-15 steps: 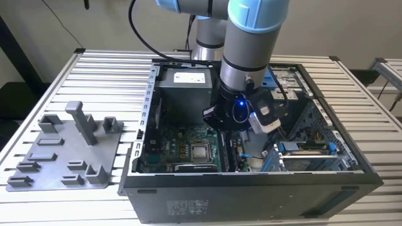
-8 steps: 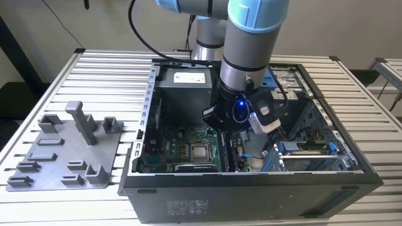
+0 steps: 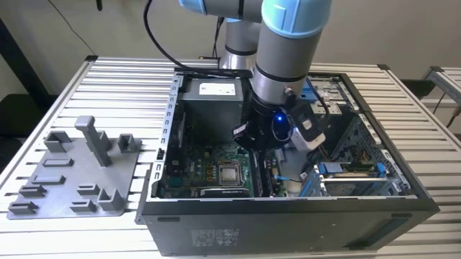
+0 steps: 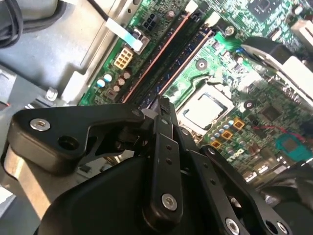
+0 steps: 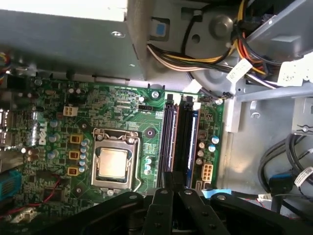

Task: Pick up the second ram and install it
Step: 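Press down the second ram until it locks into place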

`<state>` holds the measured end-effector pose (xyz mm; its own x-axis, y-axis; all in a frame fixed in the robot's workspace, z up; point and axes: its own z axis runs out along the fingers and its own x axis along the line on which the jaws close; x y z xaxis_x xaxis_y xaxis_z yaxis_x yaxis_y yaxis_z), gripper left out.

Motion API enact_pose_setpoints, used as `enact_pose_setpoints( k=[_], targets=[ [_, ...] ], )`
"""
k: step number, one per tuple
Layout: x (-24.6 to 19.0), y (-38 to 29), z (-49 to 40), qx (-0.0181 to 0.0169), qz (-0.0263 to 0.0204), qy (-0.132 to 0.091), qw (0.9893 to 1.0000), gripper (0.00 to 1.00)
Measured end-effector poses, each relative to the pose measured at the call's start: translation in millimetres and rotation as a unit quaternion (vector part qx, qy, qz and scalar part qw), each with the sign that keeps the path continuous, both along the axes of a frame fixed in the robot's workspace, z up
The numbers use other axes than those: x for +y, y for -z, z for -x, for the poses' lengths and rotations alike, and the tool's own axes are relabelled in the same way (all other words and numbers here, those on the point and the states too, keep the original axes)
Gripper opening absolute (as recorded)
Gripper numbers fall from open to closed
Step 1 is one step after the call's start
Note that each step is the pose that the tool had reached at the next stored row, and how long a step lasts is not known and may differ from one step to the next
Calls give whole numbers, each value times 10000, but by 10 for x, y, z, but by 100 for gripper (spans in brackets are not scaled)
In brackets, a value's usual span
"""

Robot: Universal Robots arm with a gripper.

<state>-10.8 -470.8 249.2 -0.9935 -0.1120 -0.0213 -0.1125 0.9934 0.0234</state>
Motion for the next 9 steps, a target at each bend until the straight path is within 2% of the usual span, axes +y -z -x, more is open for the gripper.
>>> enact_pose_setpoints(
  k=[2, 5, 9],
  targets=[
    [0, 0, 0, 0, 0, -183, 9998, 11],
    [0, 1, 0, 0, -1, -460, 9989, 11],
    [0, 5, 0, 0, 0, -820, 9966, 11]
  ],
)
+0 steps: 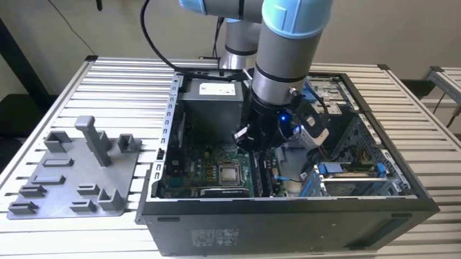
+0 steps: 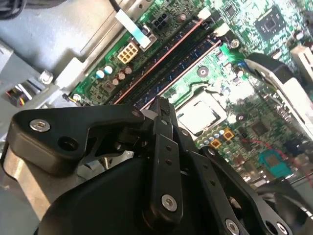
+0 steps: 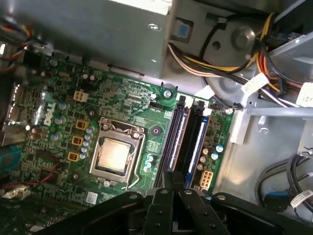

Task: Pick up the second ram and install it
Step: 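Press down the second ram until it locks into place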

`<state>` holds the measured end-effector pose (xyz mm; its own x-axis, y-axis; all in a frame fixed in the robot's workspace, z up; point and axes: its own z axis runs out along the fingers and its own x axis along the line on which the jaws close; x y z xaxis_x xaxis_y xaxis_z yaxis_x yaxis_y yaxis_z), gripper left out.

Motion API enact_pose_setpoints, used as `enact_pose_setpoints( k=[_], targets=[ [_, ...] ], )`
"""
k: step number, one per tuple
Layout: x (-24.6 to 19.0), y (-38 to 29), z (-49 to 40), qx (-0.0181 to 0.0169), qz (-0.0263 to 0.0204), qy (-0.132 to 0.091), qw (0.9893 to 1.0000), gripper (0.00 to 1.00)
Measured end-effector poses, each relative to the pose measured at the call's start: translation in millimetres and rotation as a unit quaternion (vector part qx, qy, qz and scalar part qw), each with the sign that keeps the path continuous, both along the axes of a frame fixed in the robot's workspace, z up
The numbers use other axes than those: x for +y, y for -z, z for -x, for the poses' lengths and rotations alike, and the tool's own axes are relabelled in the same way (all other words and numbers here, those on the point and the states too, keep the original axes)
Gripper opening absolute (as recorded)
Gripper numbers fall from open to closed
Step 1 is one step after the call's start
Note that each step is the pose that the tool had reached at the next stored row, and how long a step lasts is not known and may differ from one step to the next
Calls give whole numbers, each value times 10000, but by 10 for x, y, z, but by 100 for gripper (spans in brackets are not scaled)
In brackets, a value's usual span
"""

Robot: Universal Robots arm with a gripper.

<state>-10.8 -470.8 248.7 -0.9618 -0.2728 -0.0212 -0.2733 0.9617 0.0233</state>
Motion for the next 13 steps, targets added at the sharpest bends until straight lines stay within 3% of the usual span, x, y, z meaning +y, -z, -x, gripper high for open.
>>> enact_pose_setpoints(
  k=[3, 6, 9, 13],
  targets=[
    [0, 3, 0, -1, -1, -272, 9996, 11],
    [0, 8, -1, -24, 1, -551, 9985, 11],
    [1, 11, 0, -50, 1, -817, 9966, 11],
    [0, 12, -3, -55, -1, -1139, 9935, 11]
  ],
)
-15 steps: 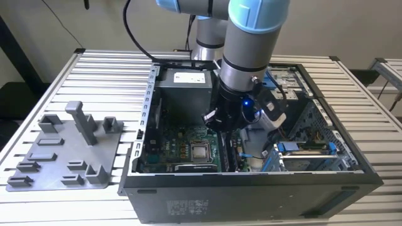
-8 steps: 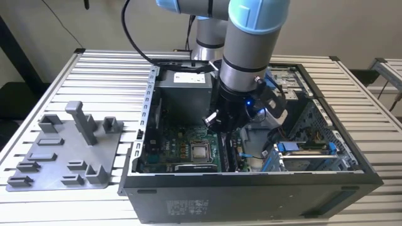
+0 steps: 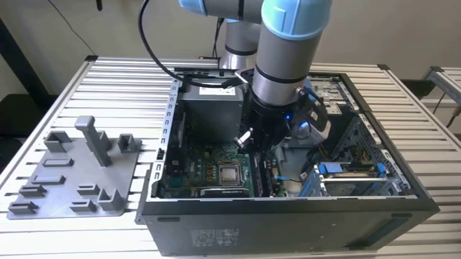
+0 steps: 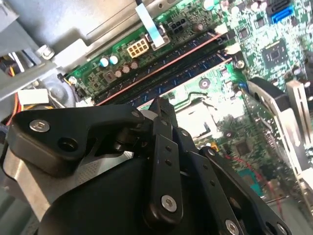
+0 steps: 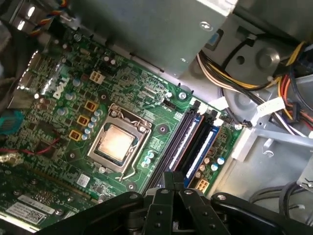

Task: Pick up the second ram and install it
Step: 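Press down the second ram until it locks into place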

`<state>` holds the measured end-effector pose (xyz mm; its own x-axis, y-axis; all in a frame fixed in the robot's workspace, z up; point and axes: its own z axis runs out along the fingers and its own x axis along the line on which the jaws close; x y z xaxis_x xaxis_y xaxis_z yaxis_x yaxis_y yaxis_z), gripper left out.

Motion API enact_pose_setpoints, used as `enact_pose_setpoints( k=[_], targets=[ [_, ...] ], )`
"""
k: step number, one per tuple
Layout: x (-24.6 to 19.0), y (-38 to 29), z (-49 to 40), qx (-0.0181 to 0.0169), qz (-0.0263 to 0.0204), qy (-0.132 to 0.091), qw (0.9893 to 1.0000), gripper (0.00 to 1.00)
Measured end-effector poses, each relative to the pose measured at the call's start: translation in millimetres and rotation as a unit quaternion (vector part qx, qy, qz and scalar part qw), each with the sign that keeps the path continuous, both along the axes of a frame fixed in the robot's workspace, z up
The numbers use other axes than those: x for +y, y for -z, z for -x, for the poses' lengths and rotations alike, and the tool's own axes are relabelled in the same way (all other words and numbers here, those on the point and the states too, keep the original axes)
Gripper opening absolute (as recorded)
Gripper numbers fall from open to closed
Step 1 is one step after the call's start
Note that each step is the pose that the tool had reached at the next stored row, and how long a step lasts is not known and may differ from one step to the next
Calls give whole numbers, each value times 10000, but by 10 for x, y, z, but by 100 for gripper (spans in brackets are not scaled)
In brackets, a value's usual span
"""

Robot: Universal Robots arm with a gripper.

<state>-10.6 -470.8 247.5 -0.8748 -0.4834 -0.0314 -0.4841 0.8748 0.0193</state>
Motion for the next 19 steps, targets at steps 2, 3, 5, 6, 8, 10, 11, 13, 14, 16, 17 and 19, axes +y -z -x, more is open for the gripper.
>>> enact_pose_setpoints(
  k=[2, 3, 5, 6, 8, 10, 11, 13, 14, 16, 17, 19],
  targets=[
    [-1, 1, -12, 0, 0, -108, 9999, 11],
    [0, 4, -16, 0, 0, -162, 9999, 11],
    [0, 8, -22, 0, 0, -267, 9996, 11],
    [0, 9, -24, 0, 1, -321, 9995, 11],
    [0, 11, -25, -3, 1, -439, 9990, 11],
    [0, 13, -27, -12, 0, -582, 9983, 11],
    [0, 13, -27, -24, 0, -679, 9977, 11],
    [0, 13, -27, -45, 1, -851, 9964, 11],
    [0, 13, -27, -50, 2, -926, 9957, 11],
    [0, 13, -27, -67, 3, -1120, 9937, 11],
    [0, 13, -27, -71, 2, -1179, 9930, 11],
    [0, 13, -28, -76, 3, -1298, 9915, 11]
  ],
)
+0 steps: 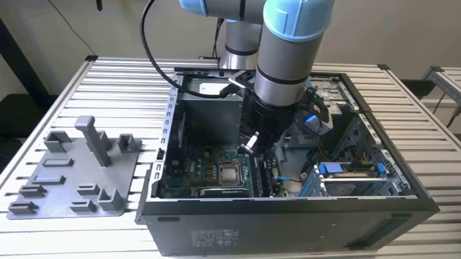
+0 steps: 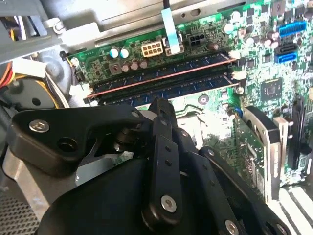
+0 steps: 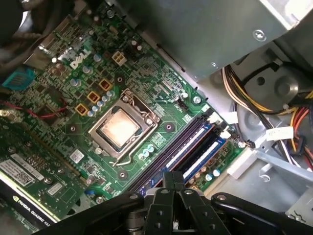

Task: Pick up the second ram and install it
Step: 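Press down the second ram until it locks into place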

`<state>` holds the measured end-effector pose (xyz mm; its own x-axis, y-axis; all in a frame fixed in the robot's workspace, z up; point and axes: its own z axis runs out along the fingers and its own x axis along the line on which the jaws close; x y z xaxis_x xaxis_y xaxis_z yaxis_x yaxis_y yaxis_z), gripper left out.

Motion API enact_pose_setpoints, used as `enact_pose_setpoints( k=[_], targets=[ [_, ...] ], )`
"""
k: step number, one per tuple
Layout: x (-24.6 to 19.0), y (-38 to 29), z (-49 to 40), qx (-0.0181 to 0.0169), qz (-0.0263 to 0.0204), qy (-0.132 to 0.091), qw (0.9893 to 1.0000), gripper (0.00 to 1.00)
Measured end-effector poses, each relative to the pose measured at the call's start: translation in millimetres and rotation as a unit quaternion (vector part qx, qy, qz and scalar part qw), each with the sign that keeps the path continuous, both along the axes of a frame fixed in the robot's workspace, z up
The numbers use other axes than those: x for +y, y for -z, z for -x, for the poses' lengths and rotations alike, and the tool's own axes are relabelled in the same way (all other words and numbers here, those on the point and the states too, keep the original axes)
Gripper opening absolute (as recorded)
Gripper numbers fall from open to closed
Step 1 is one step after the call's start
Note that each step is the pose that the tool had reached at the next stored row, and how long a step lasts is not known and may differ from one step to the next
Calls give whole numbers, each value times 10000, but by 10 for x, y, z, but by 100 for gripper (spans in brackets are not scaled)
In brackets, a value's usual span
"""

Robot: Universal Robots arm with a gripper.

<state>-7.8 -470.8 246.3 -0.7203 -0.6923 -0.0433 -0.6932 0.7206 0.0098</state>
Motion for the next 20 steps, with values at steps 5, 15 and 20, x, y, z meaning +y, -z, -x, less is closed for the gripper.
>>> enact_pose_setpoints(
  k=[5, 15, 20],
  targets=[
    [0, 0, -3, -9, 0, -241, 9997, 11],
    [0, 10, -4, -83, 1, -831, 9965, 11],
    [0, 32, -3, -84, -3, -1285, 9917, 11]
  ],
)
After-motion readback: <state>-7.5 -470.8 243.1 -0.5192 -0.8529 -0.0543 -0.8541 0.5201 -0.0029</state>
